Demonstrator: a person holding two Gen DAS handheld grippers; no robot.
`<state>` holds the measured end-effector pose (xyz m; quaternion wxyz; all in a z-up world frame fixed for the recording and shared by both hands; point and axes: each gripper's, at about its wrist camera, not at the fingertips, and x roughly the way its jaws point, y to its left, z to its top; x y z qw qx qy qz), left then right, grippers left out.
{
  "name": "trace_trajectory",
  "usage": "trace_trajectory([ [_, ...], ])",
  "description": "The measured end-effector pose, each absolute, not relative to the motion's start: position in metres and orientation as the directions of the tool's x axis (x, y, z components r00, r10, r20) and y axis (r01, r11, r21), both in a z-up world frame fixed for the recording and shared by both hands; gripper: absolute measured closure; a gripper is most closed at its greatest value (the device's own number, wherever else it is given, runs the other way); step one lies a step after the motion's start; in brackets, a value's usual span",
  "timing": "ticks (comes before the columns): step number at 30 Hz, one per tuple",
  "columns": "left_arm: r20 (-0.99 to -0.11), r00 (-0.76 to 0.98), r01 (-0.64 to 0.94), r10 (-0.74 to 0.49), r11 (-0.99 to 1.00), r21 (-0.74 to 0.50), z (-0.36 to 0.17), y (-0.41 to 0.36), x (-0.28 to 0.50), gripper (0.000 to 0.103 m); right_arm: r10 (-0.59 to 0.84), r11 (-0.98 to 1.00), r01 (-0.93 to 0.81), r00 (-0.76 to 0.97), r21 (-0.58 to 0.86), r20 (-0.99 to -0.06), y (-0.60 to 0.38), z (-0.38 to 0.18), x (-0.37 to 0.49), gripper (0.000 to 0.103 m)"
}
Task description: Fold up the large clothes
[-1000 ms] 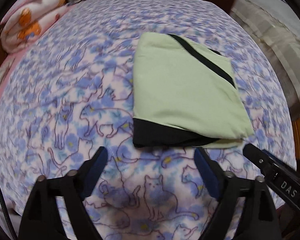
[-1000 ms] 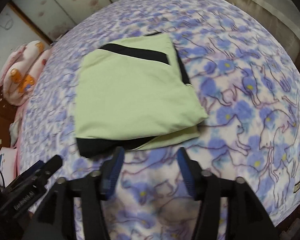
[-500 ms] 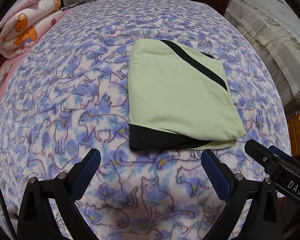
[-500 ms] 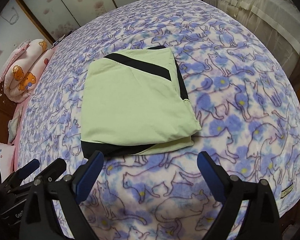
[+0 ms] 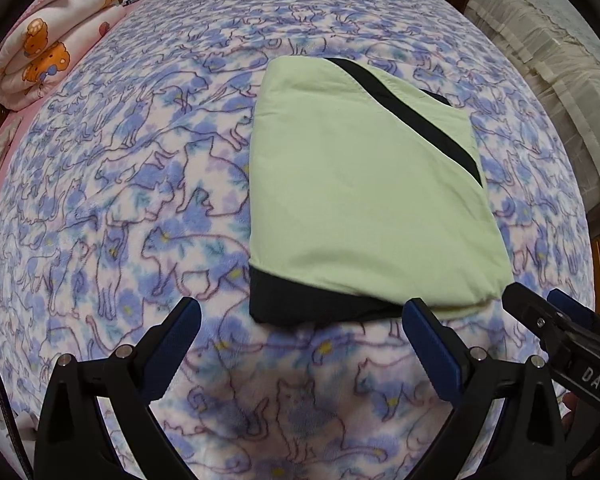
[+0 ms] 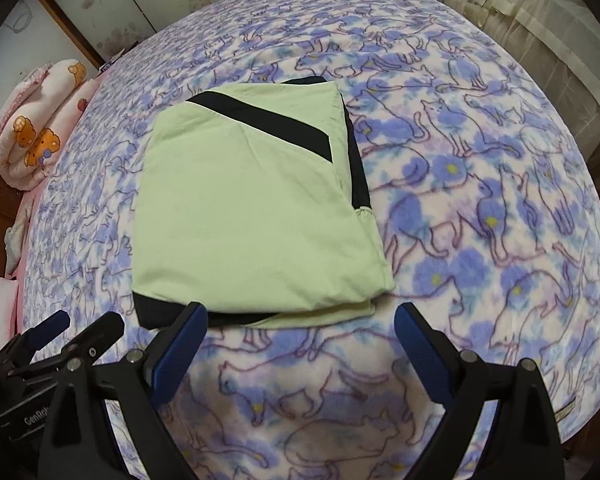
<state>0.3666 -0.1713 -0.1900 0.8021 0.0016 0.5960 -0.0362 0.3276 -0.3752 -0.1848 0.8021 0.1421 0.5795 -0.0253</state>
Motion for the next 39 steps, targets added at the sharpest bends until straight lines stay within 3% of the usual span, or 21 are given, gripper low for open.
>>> trace_trajectory([
  [5,-0.965,0.259,0.046,-0.053,0.998,-0.042,-0.213,-0.168,0.404,0.003,0.178,0.958,0.167,0.298,0.234,-0.938,-0.389,-0.206,0.354,0.008],
  [8,-0.974,0.210,0.006,-0.083,0.996,-0.084,-0.233,-0.157,0.429,0.003,0.287,0.922,0.183,0.268,0.341,-0.920,-0.405,-0.232,0.372,0.008],
  [15,-0.974,0.078,-0.039,-0.214,0.975,-0.217,-0.284,-0.130,0.470,0.003,0.374,0.885,0.215,0.198,0.412,-0.906,-0.438,-0.285,0.401,0.008],
  [19,-0.922,0.012,-0.078,-0.388,0.919,-0.387,-0.312,-0.117,0.487,0.003,0.522,0.788,0.262,0.198,0.558,-0.830,-0.458,-0.315,0.414,0.005],
  [27,-0.823,0.006,-0.037,-0.568,0.822,-0.568,-0.345,-0.122,0.519,0.003,0.739,0.614,0.242,0.160,0.752,-0.655,-0.471,-0.343,0.436,0.002],
  [31,-0.816,0.005,-0.078,-0.578,0.814,-0.576,-0.357,-0.129,0.531,0.003,0.804,0.544,0.210,0.146,0.813,-0.576,-0.453,-0.343,0.448,0.002],
  [34,-0.830,0.019,-0.095,-0.558,0.825,-0.557,-0.355,-0.133,0.529,0.007,0.781,0.583,0.225,0.107,0.780,-0.615,-0.433,-0.350,0.461,0.002],
  [35,-0.837,0.024,-0.098,-0.546,0.832,-0.546,-0.353,-0.134,0.527,0.013,0.772,0.598,0.225,0.097,0.769,-0.628,-0.430,-0.350,0.463,0.002],
  [37,-0.855,0.033,-0.110,-0.518,0.848,-0.518,-0.345,-0.137,0.523,0.024,0.773,0.593,0.225,0.112,0.773,-0.625,-0.429,-0.346,0.462,0.006],
  [38,-0.861,0.036,-0.116,-0.508,0.853,-0.508,-0.341,-0.138,0.522,0.033,0.782,0.577,0.219,0.127,0.786,-0.610,-0.428,-0.343,0.458,0.020],
  [39,-0.867,0.042,-0.127,-0.496,0.858,-0.497,-0.336,-0.138,0.520,0.039,0.787,0.570,0.220,0.131,0.792,-0.603,-0.430,-0.343,0.455,0.043],
])
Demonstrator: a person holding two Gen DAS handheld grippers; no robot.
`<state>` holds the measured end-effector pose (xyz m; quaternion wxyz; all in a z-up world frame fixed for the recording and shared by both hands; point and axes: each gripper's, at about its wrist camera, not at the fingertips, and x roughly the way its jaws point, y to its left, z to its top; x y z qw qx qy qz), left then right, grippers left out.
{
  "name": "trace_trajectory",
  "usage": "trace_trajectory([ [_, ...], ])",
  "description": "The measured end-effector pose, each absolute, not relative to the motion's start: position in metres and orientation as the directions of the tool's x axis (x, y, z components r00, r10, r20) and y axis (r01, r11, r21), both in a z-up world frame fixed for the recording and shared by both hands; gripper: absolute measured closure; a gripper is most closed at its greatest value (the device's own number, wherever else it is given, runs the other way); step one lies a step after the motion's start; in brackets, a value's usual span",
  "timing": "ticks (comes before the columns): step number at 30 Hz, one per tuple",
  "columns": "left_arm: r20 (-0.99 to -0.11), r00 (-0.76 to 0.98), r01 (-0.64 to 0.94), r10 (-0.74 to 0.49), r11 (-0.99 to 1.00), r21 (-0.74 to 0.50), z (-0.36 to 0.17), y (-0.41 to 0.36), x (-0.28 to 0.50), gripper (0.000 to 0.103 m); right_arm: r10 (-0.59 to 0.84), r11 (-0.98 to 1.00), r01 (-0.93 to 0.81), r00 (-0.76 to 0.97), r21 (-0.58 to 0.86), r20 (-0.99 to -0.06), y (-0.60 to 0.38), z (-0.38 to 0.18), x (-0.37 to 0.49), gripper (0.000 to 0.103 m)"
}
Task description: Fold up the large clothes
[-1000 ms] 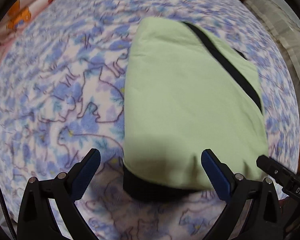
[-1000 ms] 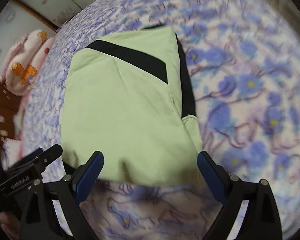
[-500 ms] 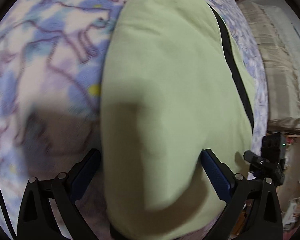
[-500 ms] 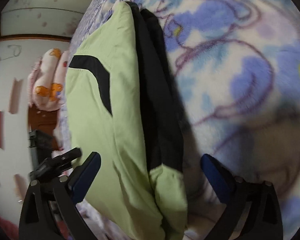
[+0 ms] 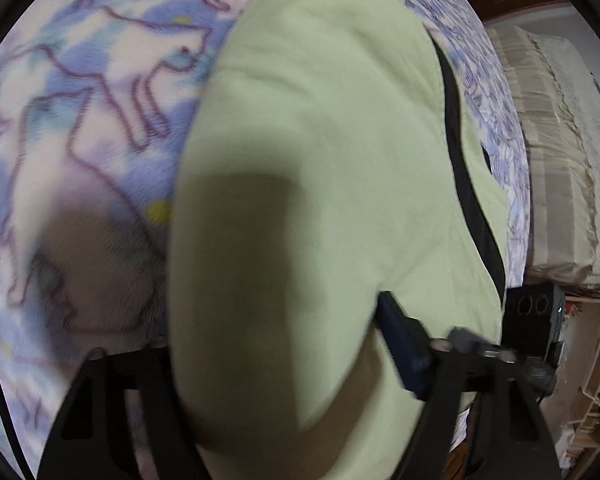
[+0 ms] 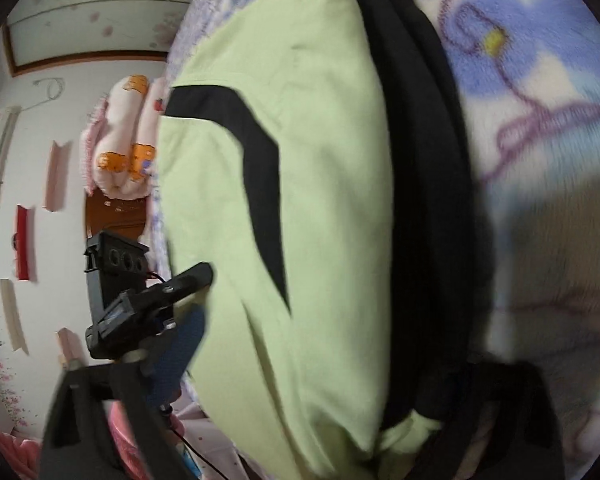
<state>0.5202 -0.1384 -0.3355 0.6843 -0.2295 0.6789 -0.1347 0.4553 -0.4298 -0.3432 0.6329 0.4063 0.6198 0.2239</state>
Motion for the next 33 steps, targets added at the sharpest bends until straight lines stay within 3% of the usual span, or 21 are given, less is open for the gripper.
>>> trace_trajectory([
  [2,-0.878,0.048,-0.155,-0.477,0.865,-0.478,-0.324,-0.143,0.518,0.051,0.782,0.570,0.243,0.134,0.785,-0.609,-0.432,-0.344,0.452,0.066],
  [6,-0.921,0.036,-0.153,-0.387,0.909,-0.388,-0.284,-0.165,0.500,0.070,0.764,0.590,0.226,0.153,0.775,-0.626,-0.423,-0.321,0.439,0.081],
  [9,-0.947,0.020,-0.144,-0.322,0.936,-0.321,-0.249,-0.170,0.471,0.073,0.711,0.670,0.165,0.140,0.724,-0.690,-0.406,-0.284,0.426,0.083],
  [19,-0.973,-0.059,-0.193,-0.222,0.959,-0.207,-0.164,-0.123,0.349,0.074,0.630,0.776,0.012,0.044,0.631,-0.776,-0.334,-0.191,0.350,0.086],
  [26,-0.975,-0.006,-0.163,-0.223,0.962,-0.219,-0.117,-0.016,0.320,0.074,0.571,0.820,-0.083,0.037,0.567,-0.820,-0.235,-0.138,0.322,0.086],
  [33,-0.972,0.087,-0.105,-0.220,0.968,-0.229,-0.076,0.120,0.365,0.074,0.577,0.817,-0.103,0.152,0.568,-0.802,-0.120,-0.099,0.348,0.087],
])
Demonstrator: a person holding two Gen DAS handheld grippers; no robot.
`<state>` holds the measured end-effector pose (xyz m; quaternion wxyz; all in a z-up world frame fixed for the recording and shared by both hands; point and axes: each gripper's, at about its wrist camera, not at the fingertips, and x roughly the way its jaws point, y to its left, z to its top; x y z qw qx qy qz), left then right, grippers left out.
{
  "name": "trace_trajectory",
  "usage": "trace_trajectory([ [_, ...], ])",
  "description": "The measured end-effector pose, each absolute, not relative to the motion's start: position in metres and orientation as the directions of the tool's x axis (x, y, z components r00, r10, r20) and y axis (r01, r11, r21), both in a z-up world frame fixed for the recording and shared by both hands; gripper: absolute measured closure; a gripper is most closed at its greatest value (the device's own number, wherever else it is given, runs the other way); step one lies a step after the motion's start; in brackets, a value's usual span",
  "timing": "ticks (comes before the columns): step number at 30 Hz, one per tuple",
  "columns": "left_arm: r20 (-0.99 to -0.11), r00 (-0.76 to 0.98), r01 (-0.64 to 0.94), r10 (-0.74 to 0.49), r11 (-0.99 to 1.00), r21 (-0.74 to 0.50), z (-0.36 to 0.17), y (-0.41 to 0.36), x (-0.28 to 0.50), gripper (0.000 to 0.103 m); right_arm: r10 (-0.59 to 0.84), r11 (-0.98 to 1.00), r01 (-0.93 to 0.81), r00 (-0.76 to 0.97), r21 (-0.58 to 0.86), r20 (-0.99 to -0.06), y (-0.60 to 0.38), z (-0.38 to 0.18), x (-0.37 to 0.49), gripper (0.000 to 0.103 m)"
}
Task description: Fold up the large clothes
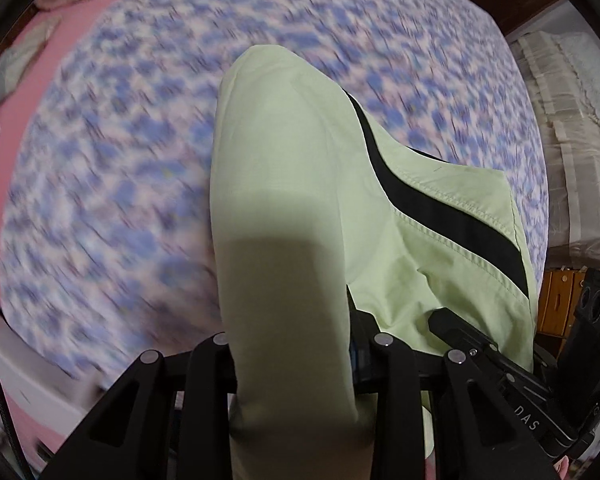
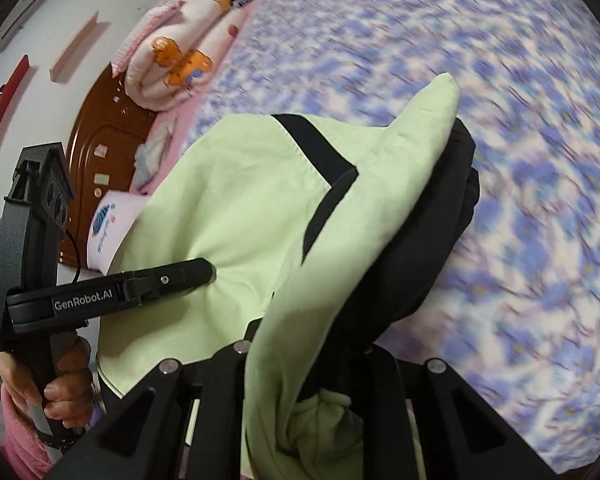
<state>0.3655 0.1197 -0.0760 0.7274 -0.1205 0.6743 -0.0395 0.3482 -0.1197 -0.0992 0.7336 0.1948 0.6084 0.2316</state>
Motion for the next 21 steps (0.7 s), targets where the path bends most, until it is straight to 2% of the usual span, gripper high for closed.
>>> trace_trajectory([
  [7,-0.966,0.204,-0.046,-0.156,0.985,-0.169,-0.037,0.233,0.448,0.074,0.593,0.805,-0.171,0.260,0.568,-0.762,-0.006,-0.071,0.414,0.087],
  [13,-0.921,0.352,-0.047,-0.166,0.980,-0.195,-0.030,0.314,0.525,0.073,0.594,0.804,-0.244,0.349,0.542,-0.725,0.061,-0.059,0.492,0.087],
  [18,-0.843,0.479,-0.030,-0.245,0.955,-0.294,-0.079,0.368,0.572,0.071,0.581,0.814,-0.289,0.445,0.504,-0.681,0.088,-0.081,0.547,0.087],
  [19,-0.819,0.509,-0.019,-0.265,0.948,-0.319,-0.100,0.381,0.583,0.071,0.581,0.813,-0.296,0.459,0.501,-0.672,0.092,-0.090,0.556,0.087],
  [21,-0.824,0.492,-0.010,-0.280,0.945,-0.327,-0.145,0.390,0.598,0.069,0.571,0.821,-0.328,0.481,0.468,-0.665,0.102,-0.117,0.572,0.086],
])
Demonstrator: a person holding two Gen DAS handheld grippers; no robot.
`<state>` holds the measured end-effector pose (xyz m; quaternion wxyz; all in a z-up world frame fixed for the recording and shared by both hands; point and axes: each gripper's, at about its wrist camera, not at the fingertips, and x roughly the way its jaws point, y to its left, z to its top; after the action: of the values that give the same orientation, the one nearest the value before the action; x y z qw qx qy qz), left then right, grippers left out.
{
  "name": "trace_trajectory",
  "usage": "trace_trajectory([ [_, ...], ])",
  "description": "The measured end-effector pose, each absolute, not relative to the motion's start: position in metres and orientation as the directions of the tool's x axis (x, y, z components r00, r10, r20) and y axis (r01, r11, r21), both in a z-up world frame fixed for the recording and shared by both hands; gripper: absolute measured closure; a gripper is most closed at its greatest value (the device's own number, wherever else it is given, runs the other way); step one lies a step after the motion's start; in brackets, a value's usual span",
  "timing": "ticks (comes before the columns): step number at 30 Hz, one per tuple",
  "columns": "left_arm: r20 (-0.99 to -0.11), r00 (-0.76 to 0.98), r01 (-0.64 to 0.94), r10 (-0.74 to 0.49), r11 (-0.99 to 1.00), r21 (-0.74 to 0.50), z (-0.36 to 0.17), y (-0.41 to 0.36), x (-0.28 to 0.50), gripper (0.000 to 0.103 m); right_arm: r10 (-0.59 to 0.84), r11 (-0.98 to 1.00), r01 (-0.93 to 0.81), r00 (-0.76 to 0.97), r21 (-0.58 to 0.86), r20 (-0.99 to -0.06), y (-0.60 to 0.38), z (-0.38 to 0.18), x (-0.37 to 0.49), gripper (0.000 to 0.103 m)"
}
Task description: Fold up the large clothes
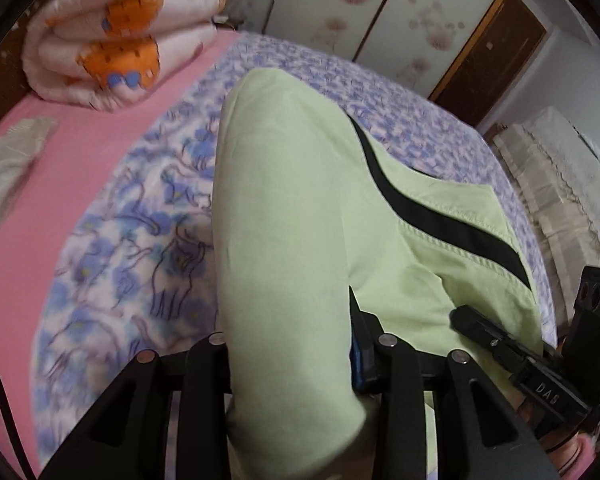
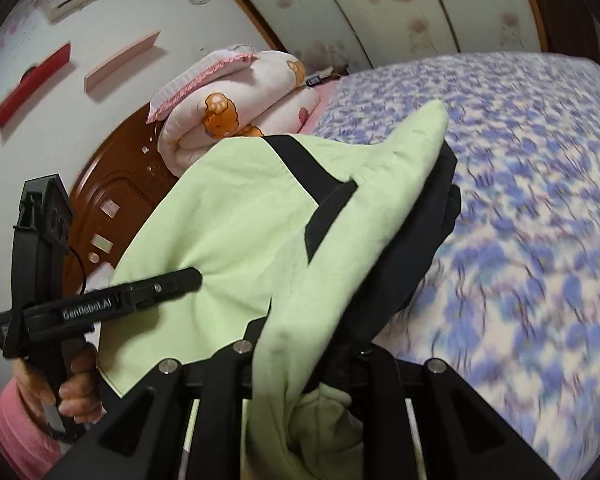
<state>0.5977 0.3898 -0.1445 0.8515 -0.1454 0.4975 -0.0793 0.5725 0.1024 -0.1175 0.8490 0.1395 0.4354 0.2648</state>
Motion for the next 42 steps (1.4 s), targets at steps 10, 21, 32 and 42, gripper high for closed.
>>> trace_trajectory([
  [10,-0.955,0.282,-0.125,-0.089,0.984,-0.129,-0.304,0.426,0.618,0.012,0.500,0.864,-0.210,0.251,0.457,-0.829,0.106,-0.308,0.589,0.057],
  [21,-0.933,0.359,-0.255,0.025,0.964,-0.072,-0.260,0.414,0.518,0.011,0.451,0.887,-0.057,0.321,0.458,-0.833,0.020,-0.292,0.490,0.047],
  [32,-0.989,0.140,-0.231,0.054,0.973,0.020,-0.272,0.274,0.338,0.012,0.255,0.936,0.172,0.268,0.307,-0.929,-0.064,-0.301,0.296,0.031],
  [42,-0.987,0.156,-0.053,-0.028,0.998,-0.037,-0.207,0.110,0.213,0.012,0.210,0.946,0.213,0.175,0.245,-0.962,-0.156,-0.239,0.130,0.009],
])
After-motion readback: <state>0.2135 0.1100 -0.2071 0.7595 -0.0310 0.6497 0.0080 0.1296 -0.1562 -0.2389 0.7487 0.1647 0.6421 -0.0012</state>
